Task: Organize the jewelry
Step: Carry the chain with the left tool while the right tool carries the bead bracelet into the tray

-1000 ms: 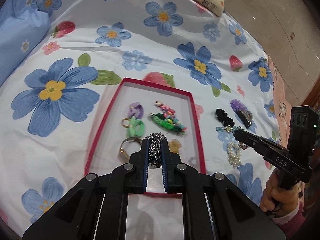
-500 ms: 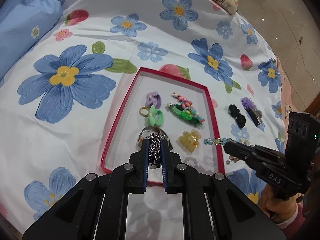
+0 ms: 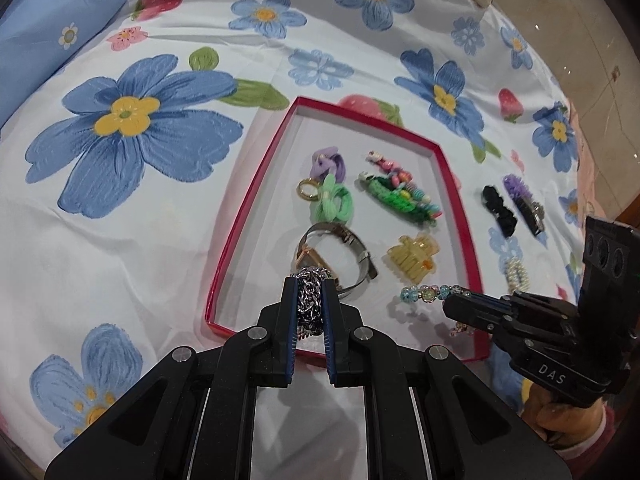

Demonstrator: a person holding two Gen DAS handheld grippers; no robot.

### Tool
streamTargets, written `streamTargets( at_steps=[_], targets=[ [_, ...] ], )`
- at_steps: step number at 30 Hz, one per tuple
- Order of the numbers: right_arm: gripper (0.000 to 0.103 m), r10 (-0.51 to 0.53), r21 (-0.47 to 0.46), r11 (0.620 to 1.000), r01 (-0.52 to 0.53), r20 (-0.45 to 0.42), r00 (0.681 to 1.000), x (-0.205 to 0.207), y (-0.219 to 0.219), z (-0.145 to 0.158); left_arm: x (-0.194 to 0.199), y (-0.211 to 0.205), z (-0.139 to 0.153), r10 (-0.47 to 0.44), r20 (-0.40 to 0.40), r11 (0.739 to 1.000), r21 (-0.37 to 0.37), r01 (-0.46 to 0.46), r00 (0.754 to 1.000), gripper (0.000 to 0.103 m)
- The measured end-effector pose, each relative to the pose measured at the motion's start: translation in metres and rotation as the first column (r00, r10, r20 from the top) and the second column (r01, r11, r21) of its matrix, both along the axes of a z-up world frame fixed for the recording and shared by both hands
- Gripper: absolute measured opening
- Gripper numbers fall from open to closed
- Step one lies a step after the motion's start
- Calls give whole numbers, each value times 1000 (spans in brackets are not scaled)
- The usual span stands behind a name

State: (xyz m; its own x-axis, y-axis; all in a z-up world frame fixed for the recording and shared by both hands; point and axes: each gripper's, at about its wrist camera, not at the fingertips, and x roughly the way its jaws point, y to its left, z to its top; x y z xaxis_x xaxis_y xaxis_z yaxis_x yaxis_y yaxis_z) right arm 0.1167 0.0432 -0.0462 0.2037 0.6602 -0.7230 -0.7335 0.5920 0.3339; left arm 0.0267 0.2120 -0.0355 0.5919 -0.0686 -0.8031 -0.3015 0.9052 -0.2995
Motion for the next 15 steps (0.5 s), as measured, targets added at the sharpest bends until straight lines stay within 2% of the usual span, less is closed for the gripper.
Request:
streamTargets(
  at_steps=[15],
  targets=[
    [7, 38, -110, 993, -38, -10, 999, 6, 17, -13, 13, 3, -27, -11, -92, 1000, 28, 13, 996, 10]
  ],
)
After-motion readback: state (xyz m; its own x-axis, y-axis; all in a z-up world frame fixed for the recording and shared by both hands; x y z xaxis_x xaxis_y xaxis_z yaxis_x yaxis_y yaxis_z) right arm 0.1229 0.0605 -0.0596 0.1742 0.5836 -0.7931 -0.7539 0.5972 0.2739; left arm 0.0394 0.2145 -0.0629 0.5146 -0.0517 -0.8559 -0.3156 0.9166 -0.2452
